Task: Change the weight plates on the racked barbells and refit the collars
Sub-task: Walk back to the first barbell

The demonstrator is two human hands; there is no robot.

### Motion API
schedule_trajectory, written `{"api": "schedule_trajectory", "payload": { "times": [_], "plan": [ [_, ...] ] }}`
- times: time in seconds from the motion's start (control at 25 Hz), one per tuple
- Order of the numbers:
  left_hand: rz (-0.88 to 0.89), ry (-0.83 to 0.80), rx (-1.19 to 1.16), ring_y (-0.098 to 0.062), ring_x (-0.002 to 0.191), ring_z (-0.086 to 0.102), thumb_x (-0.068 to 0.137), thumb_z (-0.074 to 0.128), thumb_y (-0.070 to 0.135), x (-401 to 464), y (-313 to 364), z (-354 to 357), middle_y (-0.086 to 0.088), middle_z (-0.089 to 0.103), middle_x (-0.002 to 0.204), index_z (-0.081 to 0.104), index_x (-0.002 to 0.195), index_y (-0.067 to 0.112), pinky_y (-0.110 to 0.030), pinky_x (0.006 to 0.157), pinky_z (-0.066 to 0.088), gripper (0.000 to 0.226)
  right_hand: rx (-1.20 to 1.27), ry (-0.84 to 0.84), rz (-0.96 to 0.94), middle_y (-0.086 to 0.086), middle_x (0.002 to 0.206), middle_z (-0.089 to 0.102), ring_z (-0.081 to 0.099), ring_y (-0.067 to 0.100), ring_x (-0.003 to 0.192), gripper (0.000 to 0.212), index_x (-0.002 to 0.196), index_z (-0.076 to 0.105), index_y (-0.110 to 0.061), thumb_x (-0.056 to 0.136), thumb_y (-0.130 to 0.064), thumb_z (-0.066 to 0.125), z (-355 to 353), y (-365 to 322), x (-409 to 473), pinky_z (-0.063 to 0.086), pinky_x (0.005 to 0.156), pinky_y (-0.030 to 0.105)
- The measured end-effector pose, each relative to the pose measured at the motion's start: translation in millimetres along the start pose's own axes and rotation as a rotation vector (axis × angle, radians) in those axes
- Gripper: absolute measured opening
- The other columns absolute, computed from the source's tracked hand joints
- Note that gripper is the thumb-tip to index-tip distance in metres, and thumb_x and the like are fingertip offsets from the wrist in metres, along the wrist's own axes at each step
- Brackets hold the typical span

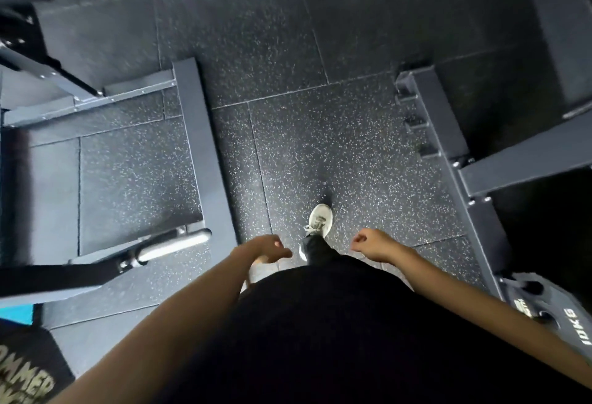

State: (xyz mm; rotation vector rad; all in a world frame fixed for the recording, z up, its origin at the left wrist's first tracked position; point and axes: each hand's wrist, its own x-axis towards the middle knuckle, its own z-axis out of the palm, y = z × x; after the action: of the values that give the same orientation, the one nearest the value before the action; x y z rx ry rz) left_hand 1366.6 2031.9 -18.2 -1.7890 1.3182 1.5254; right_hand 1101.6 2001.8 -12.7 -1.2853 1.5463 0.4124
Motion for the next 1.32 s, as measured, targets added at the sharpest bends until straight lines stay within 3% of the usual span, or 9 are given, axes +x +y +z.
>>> {"api": "schedule_trajectory", "payload": {
  "times": [0.2, 0.36, 0.56, 0.68, 0.8, 0.88, 1.04, 1.16, 1.32],
  "plan": [
    [-0.065, 0.169, -0.181, -0.028, 0.121, 0.053, 0.092, 0.055, 0.049, 23, 23, -118, -0.011, 0.058, 0.131, 0.057, 0.125, 0.008, -0.030, 0.097, 0.040, 0.053, -0.032, -0.029, -0.040, 0.006, 0.112, 0.063, 0.059, 0.021, 0.098, 0.025, 0.112, 0.061, -0.011, 0.093, -0.027, 0.060, -106, -65, 63, 0.048, 0.090, 0.036],
    [-0.096, 0.307, -0.327, -0.027, 0.119, 0.055, 0.087, 0.062, 0.049, 54, 45, -195, -0.009, 0.059, 0.131, 0.056, 0.128, 0.019, -0.030, 0.098, 0.042, 0.051, -0.051, -0.049, -0.092, 0.004, 0.103, 0.060, 0.055, 0.015, 0.083, 0.022, 0.111, 0.059, -0.012, 0.095, -0.026, 0.057, -175, -125, 111, 0.046, 0.076, 0.029],
    [-0.089, 0.194, -0.286, -0.024, 0.114, 0.057, 0.088, 0.061, 0.049, 116, 66, -304, -0.006, 0.062, 0.126, 0.058, 0.126, 0.019, -0.029, 0.095, 0.043, 0.048, -0.107, -0.106, -0.044, 0.002, 0.107, 0.062, 0.052, 0.009, 0.069, 0.026, 0.114, 0.058, -0.011, 0.096, -0.029, 0.056, -241, -184, 194, 0.043, 0.062, 0.021],
    [-0.085, 0.132, -0.263, -0.024, 0.118, 0.055, 0.089, 0.060, 0.049, 153, 76, -410, -0.004, 0.059, 0.127, 0.058, 0.126, 0.021, -0.030, 0.099, 0.041, 0.047, -0.052, -0.059, 0.034, 0.003, 0.105, 0.064, 0.058, 0.016, 0.080, 0.027, 0.113, 0.061, -0.010, 0.095, -0.030, 0.057, -296, -230, 256, 0.049, 0.078, 0.030],
    [-0.034, 0.113, -0.228, -0.025, 0.117, 0.057, 0.089, 0.063, 0.044, 181, 88, -521, -0.008, 0.062, 0.126, 0.061, 0.123, 0.016, -0.033, 0.101, 0.043, 0.045, 0.032, 0.000, 0.041, 0.001, 0.092, 0.062, 0.054, 0.014, 0.074, 0.019, 0.102, 0.061, -0.013, 0.094, -0.030, 0.058, -355, -288, 296, 0.043, 0.068, 0.026],
    [-0.007, 0.120, -0.239, -0.026, 0.113, 0.059, 0.090, 0.064, 0.040, 204, 103, -598, -0.011, 0.063, 0.124, 0.062, 0.123, 0.013, -0.033, 0.096, 0.046, 0.043, 0.111, 0.062, 0.037, 0.002, 0.095, 0.062, 0.056, 0.017, 0.083, 0.015, 0.100, 0.062, -0.016, 0.094, -0.029, 0.059, -398, -329, 325, 0.041, 0.071, 0.027],
    [0.013, 0.089, -0.150, -0.030, 0.103, 0.062, 0.095, 0.059, 0.029, 252, 163, -713, -0.014, 0.062, 0.116, 0.061, 0.122, 0.008, -0.036, 0.086, 0.051, 0.034, 0.231, 0.107, 0.070, 0.004, 0.103, 0.066, 0.061, 0.019, 0.095, 0.023, 0.106, 0.066, -0.013, 0.091, -0.030, 0.061, -472, -386, 383, 0.045, 0.079, 0.028],
    [0.021, 0.030, -0.099, -0.017, 0.073, 0.051, 0.098, 0.054, 0.026, 298, 217, -782, -0.009, 0.052, 0.093, 0.061, 0.103, 0.009, -0.028, 0.072, 0.042, 0.018, 0.280, 0.085, 0.092, 0.008, 0.105, 0.070, 0.064, 0.021, 0.096, 0.024, 0.103, 0.069, -0.010, 0.088, -0.028, 0.062, -529, -407, 435, 0.047, 0.083, 0.031],
    [0.039, -0.008, 0.104, -0.019, 0.093, 0.057, 0.098, 0.053, 0.033, 359, 312, -884, -0.007, 0.056, 0.109, 0.060, 0.115, 0.006, -0.029, 0.084, 0.044, 0.032, 0.336, 0.089, 0.103, 0.016, 0.095, 0.062, 0.059, 0.025, 0.096, 0.021, 0.093, 0.065, -0.004, 0.096, -0.021, 0.054, -647, -422, 497, 0.045, 0.083, 0.032]
  ]
}}
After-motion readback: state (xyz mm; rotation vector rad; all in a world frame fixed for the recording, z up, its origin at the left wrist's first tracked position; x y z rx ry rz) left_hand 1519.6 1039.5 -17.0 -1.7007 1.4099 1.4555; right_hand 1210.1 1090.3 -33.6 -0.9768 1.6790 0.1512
